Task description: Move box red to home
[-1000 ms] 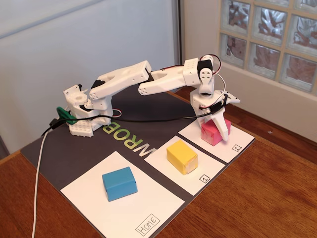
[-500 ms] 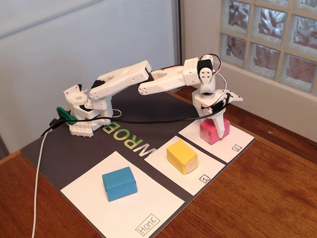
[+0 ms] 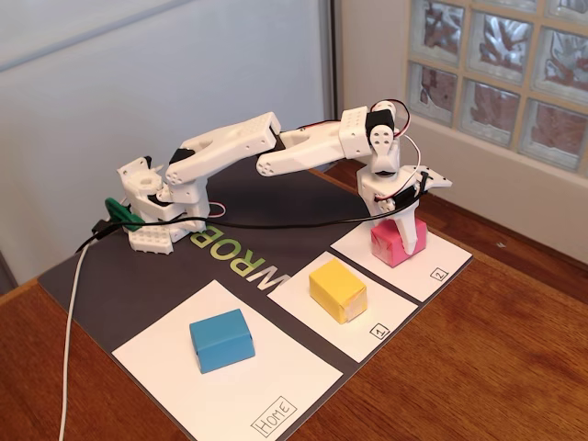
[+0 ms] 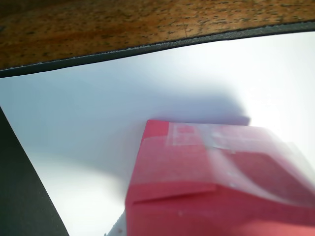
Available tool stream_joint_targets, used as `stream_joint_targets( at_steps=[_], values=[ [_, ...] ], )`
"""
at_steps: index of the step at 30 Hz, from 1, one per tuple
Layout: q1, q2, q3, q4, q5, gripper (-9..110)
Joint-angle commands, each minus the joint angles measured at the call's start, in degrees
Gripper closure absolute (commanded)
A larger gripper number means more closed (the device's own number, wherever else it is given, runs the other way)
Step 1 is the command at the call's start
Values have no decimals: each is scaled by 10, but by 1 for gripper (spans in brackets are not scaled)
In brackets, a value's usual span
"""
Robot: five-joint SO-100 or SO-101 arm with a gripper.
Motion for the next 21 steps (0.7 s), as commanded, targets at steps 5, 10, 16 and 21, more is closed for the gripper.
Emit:
stream_joint_targets(
  at_steps=[5,10,16,21],
  values=[
    [-6,18,-28,-10,2,102],
    [-6,36,-28,-6,-4,102],
    [-6,67,-28,-3,-12,102],
    [-4,93,-28,7,-20,102]
  ],
)
